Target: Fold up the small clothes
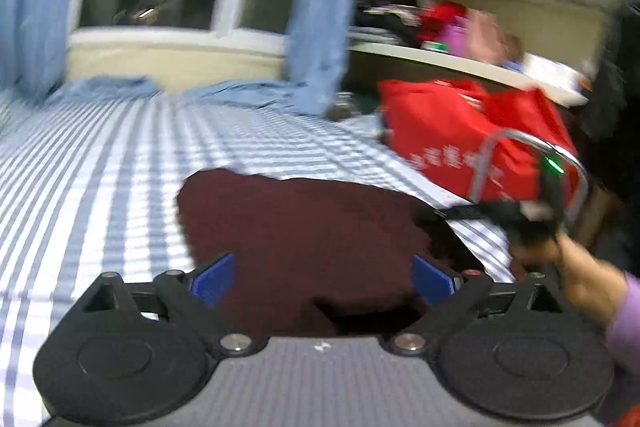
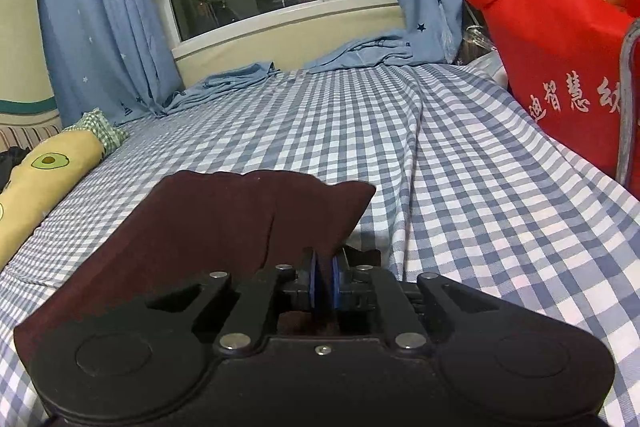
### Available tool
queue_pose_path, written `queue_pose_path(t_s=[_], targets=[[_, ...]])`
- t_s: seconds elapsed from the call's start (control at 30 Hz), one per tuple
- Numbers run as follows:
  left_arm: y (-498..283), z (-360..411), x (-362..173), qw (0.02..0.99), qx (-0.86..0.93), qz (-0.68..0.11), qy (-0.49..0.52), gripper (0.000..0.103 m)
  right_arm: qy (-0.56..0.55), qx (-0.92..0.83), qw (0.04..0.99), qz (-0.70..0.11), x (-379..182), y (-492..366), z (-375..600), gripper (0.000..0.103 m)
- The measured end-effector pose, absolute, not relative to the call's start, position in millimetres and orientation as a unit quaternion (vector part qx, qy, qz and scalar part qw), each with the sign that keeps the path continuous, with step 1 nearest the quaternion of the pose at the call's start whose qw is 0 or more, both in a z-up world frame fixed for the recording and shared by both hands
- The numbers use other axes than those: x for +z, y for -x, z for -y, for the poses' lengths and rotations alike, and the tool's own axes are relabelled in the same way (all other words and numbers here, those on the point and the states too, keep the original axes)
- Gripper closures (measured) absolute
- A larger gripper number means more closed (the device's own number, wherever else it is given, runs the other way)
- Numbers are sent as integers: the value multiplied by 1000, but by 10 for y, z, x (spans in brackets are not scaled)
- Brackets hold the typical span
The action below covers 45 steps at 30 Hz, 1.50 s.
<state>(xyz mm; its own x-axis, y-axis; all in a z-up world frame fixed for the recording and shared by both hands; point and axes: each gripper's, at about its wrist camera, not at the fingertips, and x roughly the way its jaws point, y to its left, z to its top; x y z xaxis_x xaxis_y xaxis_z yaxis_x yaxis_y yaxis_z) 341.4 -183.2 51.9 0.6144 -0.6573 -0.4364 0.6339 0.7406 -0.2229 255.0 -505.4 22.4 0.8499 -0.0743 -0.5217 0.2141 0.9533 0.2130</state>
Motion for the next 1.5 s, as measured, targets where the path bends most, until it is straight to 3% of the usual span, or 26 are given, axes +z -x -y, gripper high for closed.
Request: queue_pose_path(t_s=[0.1, 0.27, 0.47, 0.73, 1.07, 1.5], targets=[[-3654, 1818, 480, 894, -337, -284, 76, 5, -141, -81, 954, -253, 212, -2474, 5046, 70], [-3958, 1958, 328, 885, -321, -326, 90, 5, -121, -66, 961, -242, 261, -2305, 4873, 29], [-3862, 2087, 49, 890, -305, -339, 12, 4, -56, -37, 970, -235, 196, -2180, 4455, 14], [-3814, 1944, -90, 888, -306, -344, 0, 3, 80, -73, 967, -231, -284, -2040, 4056, 9], [-3867, 1906, -298, 879, -305, -364, 46, 1, -21, -84, 968, -234, -577, -1974, 4310, 4], [-3860, 1890, -290, 881, -298, -362, 62, 0, -38, -81, 970, -227, -594, -1951, 4379, 1]])
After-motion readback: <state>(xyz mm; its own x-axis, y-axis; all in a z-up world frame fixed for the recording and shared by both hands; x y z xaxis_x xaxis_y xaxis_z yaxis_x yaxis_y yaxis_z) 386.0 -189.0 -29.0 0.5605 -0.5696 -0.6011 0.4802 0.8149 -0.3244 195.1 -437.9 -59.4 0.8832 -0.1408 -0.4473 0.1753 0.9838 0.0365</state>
